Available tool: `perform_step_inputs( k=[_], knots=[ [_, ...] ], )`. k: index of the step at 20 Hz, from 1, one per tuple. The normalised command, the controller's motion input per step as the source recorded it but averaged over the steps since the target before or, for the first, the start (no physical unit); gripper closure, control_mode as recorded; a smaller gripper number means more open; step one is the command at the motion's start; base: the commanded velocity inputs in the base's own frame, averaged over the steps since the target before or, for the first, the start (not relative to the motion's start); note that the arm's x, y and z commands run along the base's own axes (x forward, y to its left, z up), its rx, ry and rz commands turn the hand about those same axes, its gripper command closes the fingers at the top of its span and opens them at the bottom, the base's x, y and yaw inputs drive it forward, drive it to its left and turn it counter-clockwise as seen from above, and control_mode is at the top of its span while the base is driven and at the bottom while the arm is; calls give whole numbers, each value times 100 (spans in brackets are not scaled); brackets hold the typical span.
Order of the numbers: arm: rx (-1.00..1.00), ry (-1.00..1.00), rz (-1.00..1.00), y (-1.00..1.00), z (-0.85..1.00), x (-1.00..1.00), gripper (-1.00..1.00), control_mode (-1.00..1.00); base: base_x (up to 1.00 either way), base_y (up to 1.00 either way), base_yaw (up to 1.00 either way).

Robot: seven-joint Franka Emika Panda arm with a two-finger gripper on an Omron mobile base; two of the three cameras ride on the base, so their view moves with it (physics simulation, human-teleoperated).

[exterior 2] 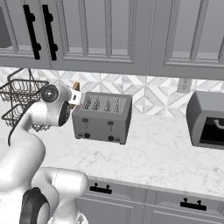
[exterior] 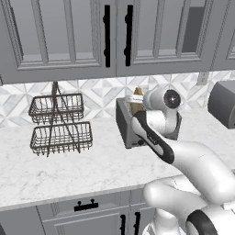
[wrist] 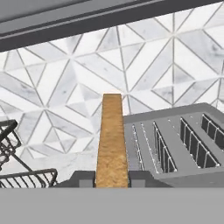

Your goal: Start the toaster. Once the lever pops up, take the bread to the plate on the dining counter.

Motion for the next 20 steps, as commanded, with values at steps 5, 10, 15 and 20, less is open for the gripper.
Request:
perform_step_inputs(
  k=[5, 10, 15, 20],
  knots=[
    [7, 24, 0, 0, 30, -100, 100, -100, 0, 0, 0],
    [3, 12, 0, 0, 13, -100, 100, -100, 0, 0, 0],
    [2, 4, 0, 0, 23, -100, 100, -100, 0, 0, 0],
    [4, 4, 5, 0, 31, -86, 100, -100, 0, 0, 0]
  ],
)
